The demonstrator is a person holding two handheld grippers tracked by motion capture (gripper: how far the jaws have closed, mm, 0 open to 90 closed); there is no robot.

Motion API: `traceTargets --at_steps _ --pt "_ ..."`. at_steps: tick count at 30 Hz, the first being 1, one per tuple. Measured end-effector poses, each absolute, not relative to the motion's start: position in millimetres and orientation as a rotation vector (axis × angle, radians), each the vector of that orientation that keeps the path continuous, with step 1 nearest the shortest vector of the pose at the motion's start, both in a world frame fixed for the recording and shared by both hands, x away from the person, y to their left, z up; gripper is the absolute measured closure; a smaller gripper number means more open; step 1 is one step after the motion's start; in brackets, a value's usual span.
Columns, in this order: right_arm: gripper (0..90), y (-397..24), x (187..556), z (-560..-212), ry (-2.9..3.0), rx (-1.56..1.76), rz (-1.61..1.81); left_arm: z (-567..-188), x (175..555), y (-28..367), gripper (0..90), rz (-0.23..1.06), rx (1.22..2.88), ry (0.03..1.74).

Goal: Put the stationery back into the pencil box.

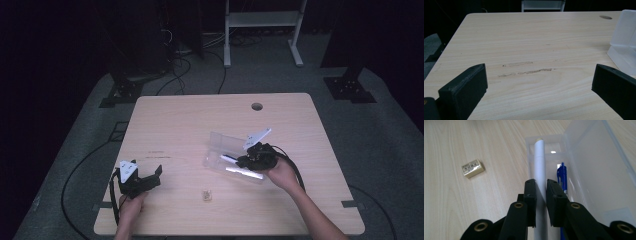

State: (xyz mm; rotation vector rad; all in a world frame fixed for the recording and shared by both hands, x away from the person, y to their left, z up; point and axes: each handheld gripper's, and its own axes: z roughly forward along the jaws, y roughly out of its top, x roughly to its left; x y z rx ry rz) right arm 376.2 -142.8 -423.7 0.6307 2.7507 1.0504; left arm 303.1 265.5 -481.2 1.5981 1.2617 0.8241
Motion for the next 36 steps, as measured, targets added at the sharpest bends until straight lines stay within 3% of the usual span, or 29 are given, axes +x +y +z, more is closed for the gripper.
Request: traceTargets --at_steps 36 --pt "78.5 -133.1 392.9 -449.8 2.797 0.682 0.984 -481.2 303.0 265.6 0.0 0.823 1.598 1.261"
